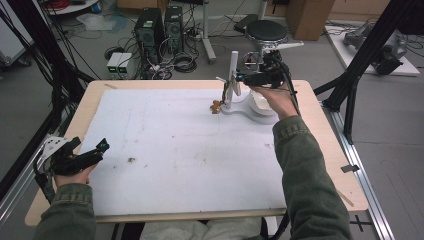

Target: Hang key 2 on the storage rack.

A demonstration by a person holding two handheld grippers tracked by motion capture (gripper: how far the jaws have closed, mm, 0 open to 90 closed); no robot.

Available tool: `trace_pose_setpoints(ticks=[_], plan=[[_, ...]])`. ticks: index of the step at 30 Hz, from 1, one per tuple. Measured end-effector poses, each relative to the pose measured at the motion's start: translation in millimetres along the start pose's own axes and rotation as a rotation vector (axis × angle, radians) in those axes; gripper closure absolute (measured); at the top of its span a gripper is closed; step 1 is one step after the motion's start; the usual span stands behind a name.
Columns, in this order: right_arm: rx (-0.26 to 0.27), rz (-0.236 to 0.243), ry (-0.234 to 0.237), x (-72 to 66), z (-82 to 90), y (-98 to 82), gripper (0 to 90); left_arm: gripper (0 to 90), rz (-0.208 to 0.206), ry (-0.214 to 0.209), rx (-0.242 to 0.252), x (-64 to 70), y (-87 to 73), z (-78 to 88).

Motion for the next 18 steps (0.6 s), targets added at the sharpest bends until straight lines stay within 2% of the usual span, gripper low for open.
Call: trace_pose_setpoints(ticks=[3,13,18], plan=[[-0.017,0.001,-0.004,0.5,1.5,-6.1,0.5,1.7,0.0,0.0,0.003,0.1,0.2,0.4],[-0.003,-0.015,0.008,2.1,7.8,-26.7,0.5,1.7,0.003,0.003,0.005,-0.2,0.2,0.5],[-0.022,0.003,0.011,0.5,9.6,-36.3,0.5,1.7,0.006,0.003,0.003,-1.3,0.4,1.0]])
Point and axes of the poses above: each handheld gripper's, and its own axes: z roughly backward along the jaws, y roughly out of its top, x roughly to its right, the point moved 2 cm from there along -z, roughly forward along the jaws, and after that the axes turned 2 degrees about -z, right-handed, at the moved point
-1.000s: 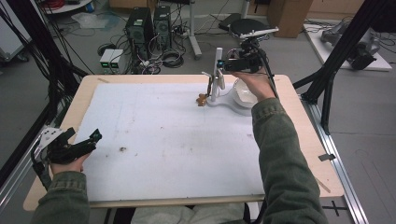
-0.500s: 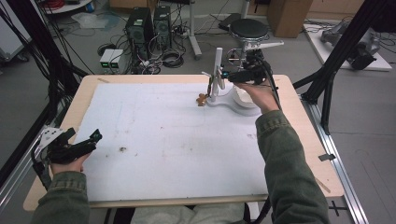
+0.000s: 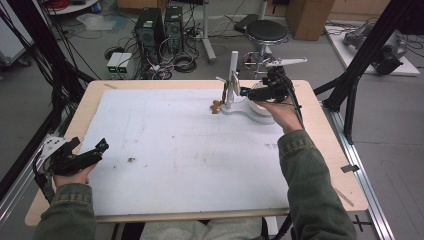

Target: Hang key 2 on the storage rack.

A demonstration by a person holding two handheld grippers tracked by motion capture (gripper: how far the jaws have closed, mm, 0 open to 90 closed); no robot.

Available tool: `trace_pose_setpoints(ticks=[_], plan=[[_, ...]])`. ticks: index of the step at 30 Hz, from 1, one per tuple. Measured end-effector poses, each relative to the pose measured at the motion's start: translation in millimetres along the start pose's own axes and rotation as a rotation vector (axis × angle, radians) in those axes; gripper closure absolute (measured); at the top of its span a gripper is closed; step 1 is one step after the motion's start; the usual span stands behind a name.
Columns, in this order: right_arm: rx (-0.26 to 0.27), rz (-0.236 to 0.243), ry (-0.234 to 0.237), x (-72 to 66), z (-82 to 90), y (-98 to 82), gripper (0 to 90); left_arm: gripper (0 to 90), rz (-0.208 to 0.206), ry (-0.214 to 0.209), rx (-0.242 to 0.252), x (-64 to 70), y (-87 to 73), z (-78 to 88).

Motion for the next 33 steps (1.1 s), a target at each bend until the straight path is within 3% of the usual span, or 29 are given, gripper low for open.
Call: trace_pose_setpoints(ticks=[20,33], plan=[[0.008,0.014,-0.006,-3.7,9.8,-38.4,0.5,1.7,0.002,-0.01,-0.013,2.1,-0.4,-2.9],[0.004,-0.005,0.009,-2.2,11.5,-67.5,0.5,1.7,0.001,-0.016,-0.029,2.3,-1.1,-2.7]])
Point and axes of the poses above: each handheld gripper's, and its own axes: z roughly backward along the jaws, y roughly out of its top, x roughly to its right, the point moved 2 cm from there along -z, roughly forward along the jaws, and after that the axes turned 2 degrees about -z, right-handed, at the moved point
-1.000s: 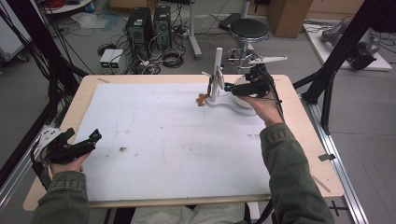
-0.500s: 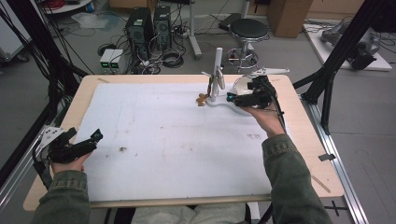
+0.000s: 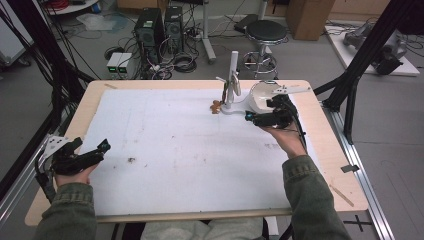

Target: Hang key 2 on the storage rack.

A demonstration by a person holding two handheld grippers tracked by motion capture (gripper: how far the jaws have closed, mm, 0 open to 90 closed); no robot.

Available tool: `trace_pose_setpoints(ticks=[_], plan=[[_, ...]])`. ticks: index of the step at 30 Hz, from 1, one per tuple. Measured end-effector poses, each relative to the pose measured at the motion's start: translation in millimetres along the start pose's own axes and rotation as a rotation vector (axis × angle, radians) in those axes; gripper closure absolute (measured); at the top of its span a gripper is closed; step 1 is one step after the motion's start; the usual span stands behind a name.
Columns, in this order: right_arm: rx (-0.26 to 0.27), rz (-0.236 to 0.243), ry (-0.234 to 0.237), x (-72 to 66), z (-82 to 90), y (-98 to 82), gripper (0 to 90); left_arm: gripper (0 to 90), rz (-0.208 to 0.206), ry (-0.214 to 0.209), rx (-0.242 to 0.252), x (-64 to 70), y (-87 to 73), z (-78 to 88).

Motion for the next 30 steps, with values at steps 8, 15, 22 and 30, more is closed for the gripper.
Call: trace_pose_setpoints(ticks=[8,15,22,30], plan=[[-0.021,0.009,-0.003,-0.8,-1.8,-18.4,0.5,1.7,-0.002,-0.001,-0.003,0.0,-0.2,0.2],[-0.014,0.0,-0.005,0.7,0.6,-30.7,0.5,1.7,-0.001,-0.007,-0.008,0.0,-0.6,0.4],[-0.009,-0.001,-0.01,0.6,4.8,-43.1,0.5,1.7,0.0,-0.009,-0.015,-0.5,-1.4,0.4],[0.042,0.002,-0.014,-2.5,11.0,-58.6,0.5,1.7,-0.002,-0.018,-0.034,-0.2,-2.5,-1.5]])
Point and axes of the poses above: each handheld gripper's, and its own axes: z roughly backward along the jaws, y roughly out of its top, x roughly to its right, the point moved 2 cm from there along -z, roughly forward along the jaws, and after that the axes turned 2 degrees about -z, right-handed, at the moved point
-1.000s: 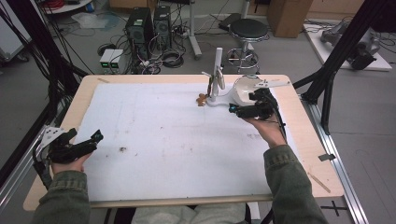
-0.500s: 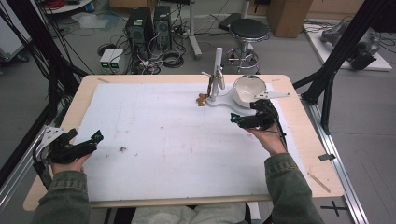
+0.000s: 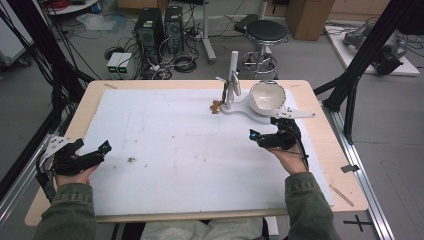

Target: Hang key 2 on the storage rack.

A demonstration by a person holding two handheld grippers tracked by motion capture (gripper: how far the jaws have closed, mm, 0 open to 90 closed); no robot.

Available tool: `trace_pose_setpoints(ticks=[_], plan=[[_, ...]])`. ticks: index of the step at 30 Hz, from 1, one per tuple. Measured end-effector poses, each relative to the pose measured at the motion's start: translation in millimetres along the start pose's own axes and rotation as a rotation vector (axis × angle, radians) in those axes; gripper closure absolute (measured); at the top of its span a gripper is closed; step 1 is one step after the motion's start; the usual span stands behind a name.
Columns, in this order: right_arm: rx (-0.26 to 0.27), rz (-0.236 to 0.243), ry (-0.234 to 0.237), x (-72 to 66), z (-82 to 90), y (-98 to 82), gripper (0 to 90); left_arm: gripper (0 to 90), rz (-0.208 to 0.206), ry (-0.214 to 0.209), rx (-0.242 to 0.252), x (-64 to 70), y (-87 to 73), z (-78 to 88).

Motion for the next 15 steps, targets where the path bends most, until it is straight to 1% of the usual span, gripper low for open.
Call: trace_pose_setpoints(ticks=[4,8,11,14,15], plan=[[0.025,-0.005,-0.003,1.7,3.5,-7.1,0.5,1.7,0.001,0.002,0.0,-0.2,0.0,0.2],[0.048,-0.016,-0.018,4.2,8.2,-14.6,0.5,1.7,-0.001,0.002,-0.004,0.0,-0.2,0.4],[0.091,-0.015,-0.041,5.7,13.2,-19.1,0.5,1.7,-0.001,0.004,-0.002,-0.2,-0.1,0.6],[0.136,-0.037,-0.063,7.0,18.0,-25.1,0.5,1.7,0.001,0.007,0.0,-0.3,0.0,0.9],[0.14,-0.044,-0.074,7.2,19.5,-27.4,0.5,1.7,0.0,0.007,0.001,-0.4,0.1,0.9]])
Point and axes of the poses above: each handheld gripper's, and its own axes: z roughly backward along the jaws, y roughly out of its top, x roughly to its right, the point moved 2 cm from there along -z, roughly forward along the jaws, and after that the axes turned 2 degrees about -z, right-handed, at the moved point
